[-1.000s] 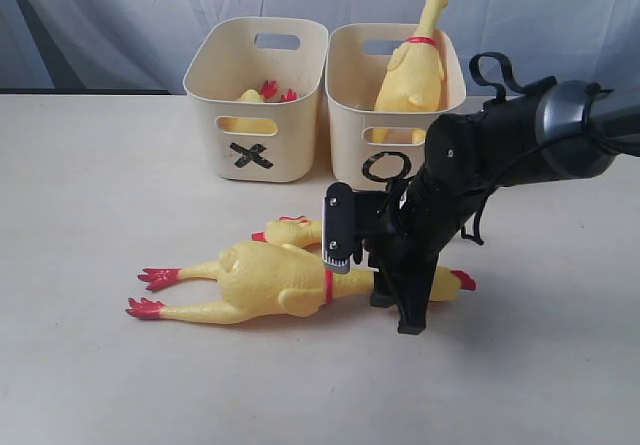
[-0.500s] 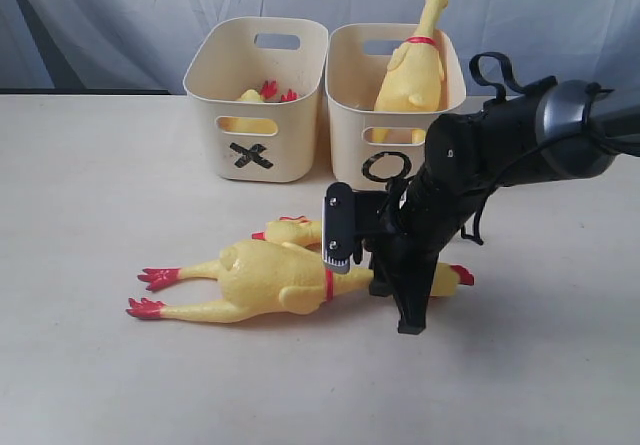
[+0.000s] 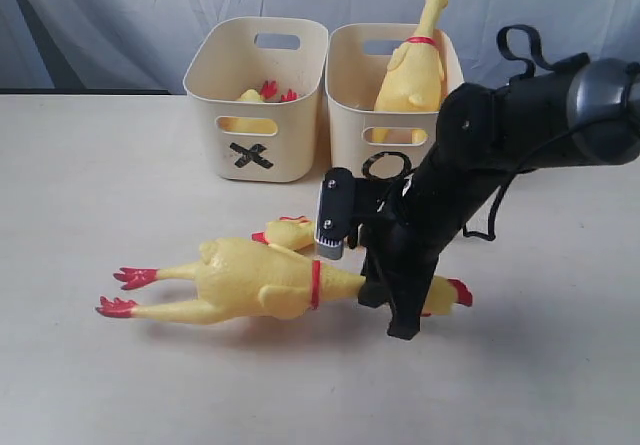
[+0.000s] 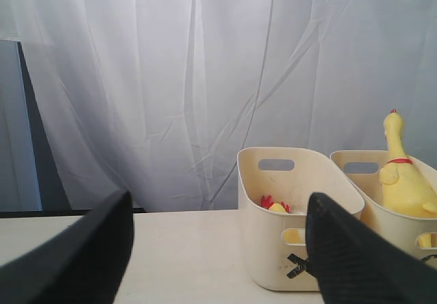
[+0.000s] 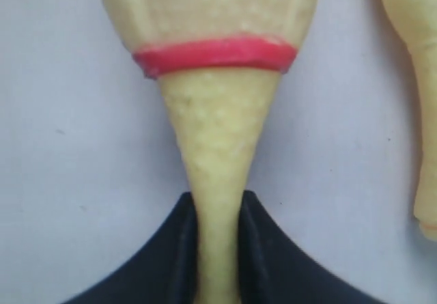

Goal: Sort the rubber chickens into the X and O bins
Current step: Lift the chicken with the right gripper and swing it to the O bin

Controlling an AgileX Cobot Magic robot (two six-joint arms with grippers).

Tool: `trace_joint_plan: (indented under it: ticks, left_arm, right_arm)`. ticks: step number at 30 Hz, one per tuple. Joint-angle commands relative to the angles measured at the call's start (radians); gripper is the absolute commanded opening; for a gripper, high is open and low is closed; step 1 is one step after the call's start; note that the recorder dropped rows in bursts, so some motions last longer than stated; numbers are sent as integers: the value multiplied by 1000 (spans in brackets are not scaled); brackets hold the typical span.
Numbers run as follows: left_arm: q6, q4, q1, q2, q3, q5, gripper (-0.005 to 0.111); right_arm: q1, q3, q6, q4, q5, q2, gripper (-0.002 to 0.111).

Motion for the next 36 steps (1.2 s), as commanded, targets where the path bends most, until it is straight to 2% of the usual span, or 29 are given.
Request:
trace_joint_plan:
  ticks: [1, 5, 9, 15, 19, 26, 31, 36]
  left_arm:
    - [2, -4, 0, -6, 5, -3, 67]
    - [2, -4, 0, -6, 5, -3, 67]
    - [2, -4, 0, -6, 5, -3, 67]
    - [2, -4, 0, -6, 5, -3, 67]
    - [2, -4, 0, -6, 5, -8, 67]
    - [2, -4, 0, -6, 5, -8, 67]
    - [0, -4, 0, -6, 5, -7, 67]
    - [0, -4, 0, -6, 5, -7, 67]
  right_arm:
    - [0, 2, -6, 113, 50, -85, -1]
    - [0, 2, 8, 246, 44, -176, -1]
    - [0, 0, 109, 250, -41, -262, -1]
    - [-12, 0, 125, 262, -156, -323, -1]
    - [-126, 0, 125, 430, -160, -336, -1]
    - [-333, 0, 125, 695, -48, -336, -1]
    - [-405, -6, 123, 871, -23, -329, -1]
    - [-419, -63, 123, 974, 108, -268, -1]
